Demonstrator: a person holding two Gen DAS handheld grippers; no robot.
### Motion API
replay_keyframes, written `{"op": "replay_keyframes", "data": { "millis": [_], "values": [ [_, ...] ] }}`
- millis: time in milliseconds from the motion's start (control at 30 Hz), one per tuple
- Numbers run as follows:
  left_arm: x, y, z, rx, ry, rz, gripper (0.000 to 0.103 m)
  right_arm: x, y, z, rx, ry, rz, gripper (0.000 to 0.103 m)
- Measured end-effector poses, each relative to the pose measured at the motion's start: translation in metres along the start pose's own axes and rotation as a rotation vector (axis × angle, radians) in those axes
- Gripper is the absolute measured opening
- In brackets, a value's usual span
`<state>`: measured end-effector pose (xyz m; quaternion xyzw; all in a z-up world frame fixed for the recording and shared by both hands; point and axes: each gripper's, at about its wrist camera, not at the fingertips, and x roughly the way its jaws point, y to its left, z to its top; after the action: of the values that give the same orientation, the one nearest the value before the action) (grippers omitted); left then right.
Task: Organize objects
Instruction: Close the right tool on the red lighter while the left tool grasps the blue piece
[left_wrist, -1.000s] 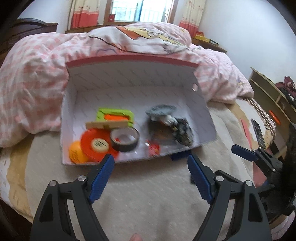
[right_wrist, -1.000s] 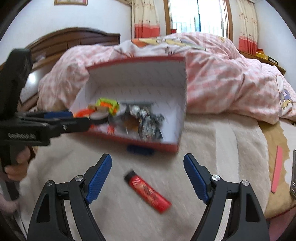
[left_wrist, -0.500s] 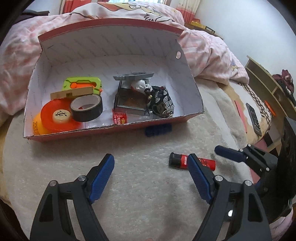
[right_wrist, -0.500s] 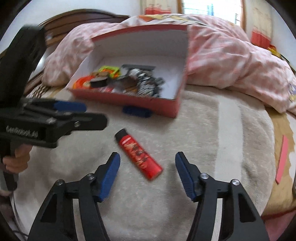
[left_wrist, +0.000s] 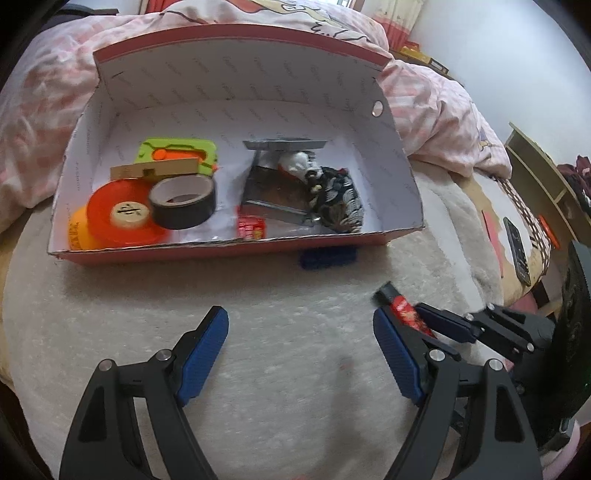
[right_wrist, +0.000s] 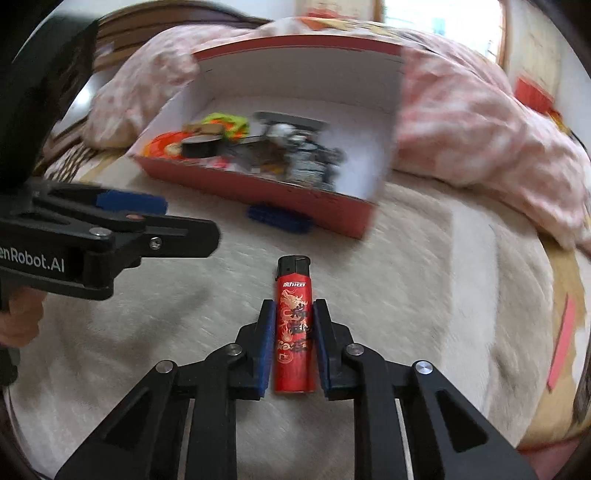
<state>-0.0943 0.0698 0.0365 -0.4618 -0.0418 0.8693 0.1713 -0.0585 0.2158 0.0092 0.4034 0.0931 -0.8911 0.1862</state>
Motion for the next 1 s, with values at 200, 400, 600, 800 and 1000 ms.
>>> {"op": "replay_keyframes", "data": {
  "millis": [200,400,600,800,1000],
  "values": [
    [0.029,-0.032,0.010,-0.003,-0.009,0.073,0.081,-0.008,-0.033,-0.013,0.135,-0.010,-0.053,0.021],
    [0.051,-0.041,0.019,-0.043,-0.029,0.184,0.079,-0.008,-0.036,-0.015,0.162,-0.022,-0.033,0.021],
    [0.058,-0.049,0.020,-0.028,-0.047,0.286,0.067,-0.006,-0.041,-0.016,0.187,-0.017,-0.005,0.021],
    [0.049,-0.040,0.017,-0.039,-0.057,0.268,0.042,-0.005,-0.043,-0.015,0.191,-0.011,-0.007,0.021],
    [0.033,-0.032,0.007,-0.025,-0.036,0.216,0.042,-0.004,-0.035,-0.013,0.168,0.003,-0.039,0.026]
  ]
}}
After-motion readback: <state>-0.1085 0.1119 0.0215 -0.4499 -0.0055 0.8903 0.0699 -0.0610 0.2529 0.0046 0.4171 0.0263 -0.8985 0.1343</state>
